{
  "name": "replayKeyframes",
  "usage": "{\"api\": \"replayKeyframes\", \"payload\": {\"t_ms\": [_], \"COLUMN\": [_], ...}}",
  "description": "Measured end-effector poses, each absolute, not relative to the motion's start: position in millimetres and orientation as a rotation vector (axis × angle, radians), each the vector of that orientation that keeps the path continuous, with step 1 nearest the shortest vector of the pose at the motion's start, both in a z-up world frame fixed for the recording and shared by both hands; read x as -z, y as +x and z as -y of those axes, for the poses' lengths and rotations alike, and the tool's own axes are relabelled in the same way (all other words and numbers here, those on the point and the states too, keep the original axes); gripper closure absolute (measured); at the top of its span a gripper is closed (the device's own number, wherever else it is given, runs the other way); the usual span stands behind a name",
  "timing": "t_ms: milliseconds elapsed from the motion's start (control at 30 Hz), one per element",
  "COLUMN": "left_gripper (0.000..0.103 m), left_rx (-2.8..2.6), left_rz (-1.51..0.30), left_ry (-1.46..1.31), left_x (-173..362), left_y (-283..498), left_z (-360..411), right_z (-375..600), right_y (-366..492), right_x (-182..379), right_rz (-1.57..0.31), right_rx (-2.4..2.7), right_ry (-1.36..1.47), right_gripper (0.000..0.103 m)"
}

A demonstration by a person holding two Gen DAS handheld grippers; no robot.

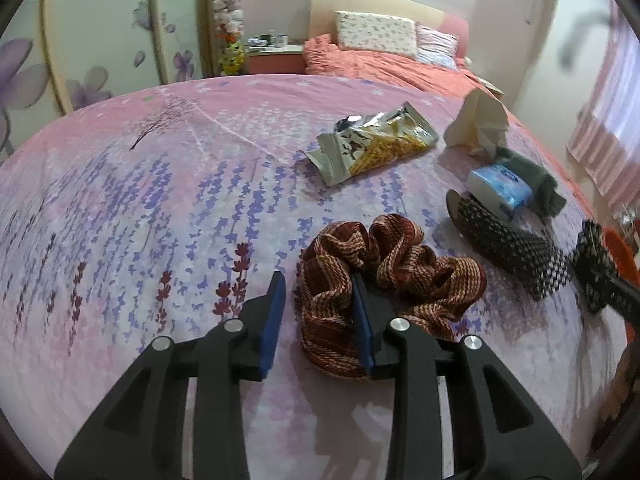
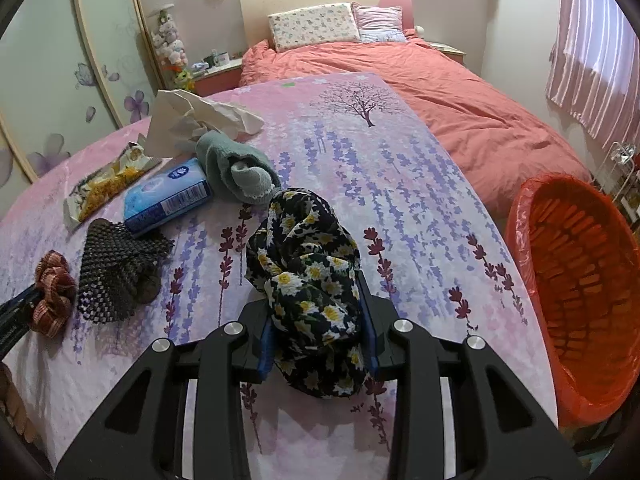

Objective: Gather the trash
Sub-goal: 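Grasp the brown plaid scrunchie with the left tool while the right tool grasps the floral cloth, then lift and carry the scrunchie and floral cloth in both tools over the orange basket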

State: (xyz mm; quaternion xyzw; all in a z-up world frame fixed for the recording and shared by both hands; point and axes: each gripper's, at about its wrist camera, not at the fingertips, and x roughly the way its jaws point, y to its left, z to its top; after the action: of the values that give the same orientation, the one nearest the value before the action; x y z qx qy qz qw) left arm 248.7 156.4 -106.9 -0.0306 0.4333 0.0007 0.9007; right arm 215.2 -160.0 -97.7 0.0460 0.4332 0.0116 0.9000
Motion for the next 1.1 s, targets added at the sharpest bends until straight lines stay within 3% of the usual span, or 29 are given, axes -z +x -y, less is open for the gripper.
{"api": "replayKeyframes", "payload": {"t_ms": [133, 200, 233, 300, 367, 1100], "left_gripper": [0.071, 0.074, 0.080, 0.086, 0.091, 0.092], "left_rx": [0.019, 0.019, 0.021, 0.024, 0.022, 0.059], "left_rz": [-0.906, -0.896, -0.893, -0.889, -0.887, -0.626], "left_ry": [-0.066, -0.065, -0.061, -0.057, -0.056, 0.099], "left_x": [105.7, 106.1, 106.5, 105.9, 103.9, -24.1], "left_y": [249.0, 247.6, 247.1, 246.9, 247.5, 195.0], "left_z": [-158.5, -156.4, -155.3, -151.8, -149.7, -64.7], "right_z": [163.8, 169.6, 170.4, 171.1, 173.9, 216.9], "right_y": [210.8, 209.3, 207.2, 203.2, 198.7, 135.0], "right_x": [96.0, 96.5, 97.4, 97.3, 93.0, 5.4], "right_rz": [-0.905, -0.904, -0.898, -0.889, -0.879, -0.652], "right_rx": [-0.053, -0.059, -0.059, -0.060, -0.075, -0.048], "right_ry": [0.114, 0.157, 0.170, 0.171, 0.194, 0.217], "right_gripper": [0.066, 0.065, 0.066, 0.083, 0.086, 0.087]}}
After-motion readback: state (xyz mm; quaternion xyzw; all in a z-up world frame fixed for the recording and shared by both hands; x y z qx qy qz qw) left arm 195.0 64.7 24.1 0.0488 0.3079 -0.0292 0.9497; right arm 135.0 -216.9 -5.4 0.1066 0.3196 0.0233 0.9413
